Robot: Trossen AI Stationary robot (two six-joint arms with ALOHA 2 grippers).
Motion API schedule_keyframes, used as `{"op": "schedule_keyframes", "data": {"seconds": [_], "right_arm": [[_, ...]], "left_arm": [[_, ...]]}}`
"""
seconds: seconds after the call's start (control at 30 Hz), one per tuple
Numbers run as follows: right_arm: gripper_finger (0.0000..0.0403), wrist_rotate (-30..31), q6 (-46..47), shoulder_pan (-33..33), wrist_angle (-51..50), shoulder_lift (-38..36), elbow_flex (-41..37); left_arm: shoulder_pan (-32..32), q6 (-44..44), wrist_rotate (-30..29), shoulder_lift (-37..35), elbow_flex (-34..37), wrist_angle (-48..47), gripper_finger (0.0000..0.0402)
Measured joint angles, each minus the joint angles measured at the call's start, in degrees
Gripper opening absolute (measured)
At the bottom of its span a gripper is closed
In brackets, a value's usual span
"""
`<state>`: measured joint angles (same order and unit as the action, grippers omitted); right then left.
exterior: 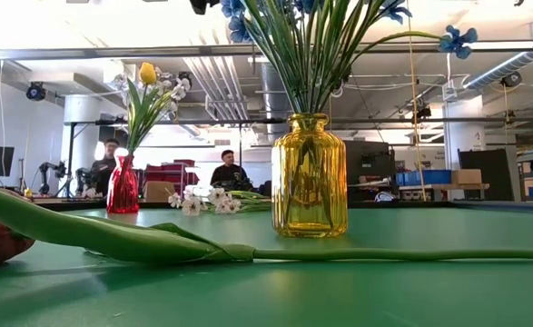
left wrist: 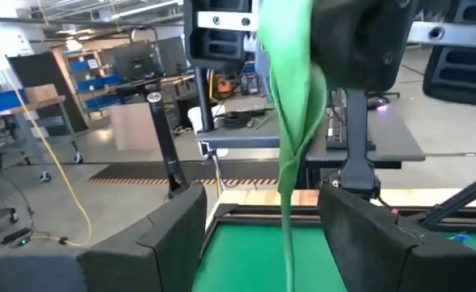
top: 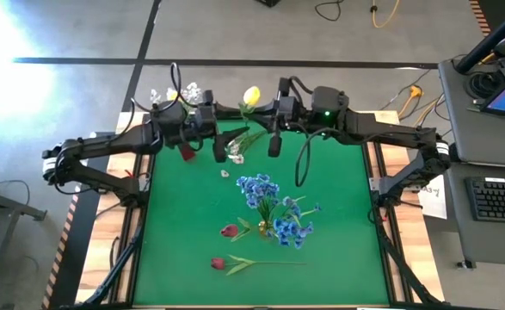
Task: Sort flowers into vase by color
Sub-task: Put the yellow flower into the red vase
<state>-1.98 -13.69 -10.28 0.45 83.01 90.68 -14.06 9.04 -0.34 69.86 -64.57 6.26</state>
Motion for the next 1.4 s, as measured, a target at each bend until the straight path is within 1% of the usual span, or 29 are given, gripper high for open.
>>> {"op": "schedule_keyframes", "data": {"seconds": [0.13, 0.23, 0.33, 0.5, 0.53, 0.57, 0.63, 0.7, 0.83, 0.97, 1.1, 1.23, 1.4], "right_arm": [[0.0013, 0.02, 0.07, 0.00, -0.06, 0.17, 0.02], [0.0013, 0.02, -0.27, 0.00, -0.33, 0.27, 0.02], [0.0013, 0.02, -0.41, 0.00, -0.37, 0.25, 0.02], [0.0013, 0.03, 0.28, 0.00, -0.42, 0.38, 0.02], [0.0013, 0.03, 0.71, -0.01, -0.43, 0.38, 0.02], [0.0013, 0.04, 1.03, -0.03, -0.52, 0.38, 0.02], [0.0017, 0.04, 1.76, -0.04, -0.58, 0.43, 0.02], [0.0032, 0.07, 2.43, -0.09, -0.96, 0.41, 0.02], [0.0086, 0.48, 4.20, -0.15, -1.34, 0.41, 0.02], [0.0143, 0.48, 4.90, -0.15, -3.39, 0.23, 0.01], [0.0185, 0.50, 6.23, -0.26, -5.55, -0.77, -0.05], [0.0209, 1.04, 6.42, -0.25, -7.90, -2.64, -0.05], [0.0216, 8.32, 7.15, -0.26, -14.35, -5.52, -0.05]], "left_arm": [[-0.04, 0.64, 0.90, 1.68, -1.53, 0.21, 0.0216], [-0.04, 0.49, 0.90, 2.48, -2.13, 0.12, 0.0190], [-0.04, 0.05, 0.90, 2.58, -2.14, 0.61, 0.0140], [-0.04, -0.15, 0.95, 2.26, -2.14, 0.72, 0.0035], [-0.04, -0.07, 1.00, 2.23, -2.14, 0.61, 0.0018], [-0.02, 0.02, 1.05, 2.19, -2.14, 0.39, 0.0010], [-0.04, 0.07, 1.05, 2.14, -2.14, 0.37, 0.0012], [-0.04, -0.01, 1.04, 2.10, -2.14, 0.22, 0.0015], [-0.04, -0.08, 1.03, 2.04, -2.14, -0.29, 0.0003], [-0.04, -0.52, 1.03, 1.48, -2.14, -1.35, 0.0001], [-0.04, -1.17, 1.01, -0.17, -2.10, -4.25, 0.0001], [-0.04, -2.23, 0.99, -3.02, -1.73, -6.49, 0.0000], [-0.02, -3.71, 0.21, -8.25, -0.96, -10.09, 0.0000]]}}
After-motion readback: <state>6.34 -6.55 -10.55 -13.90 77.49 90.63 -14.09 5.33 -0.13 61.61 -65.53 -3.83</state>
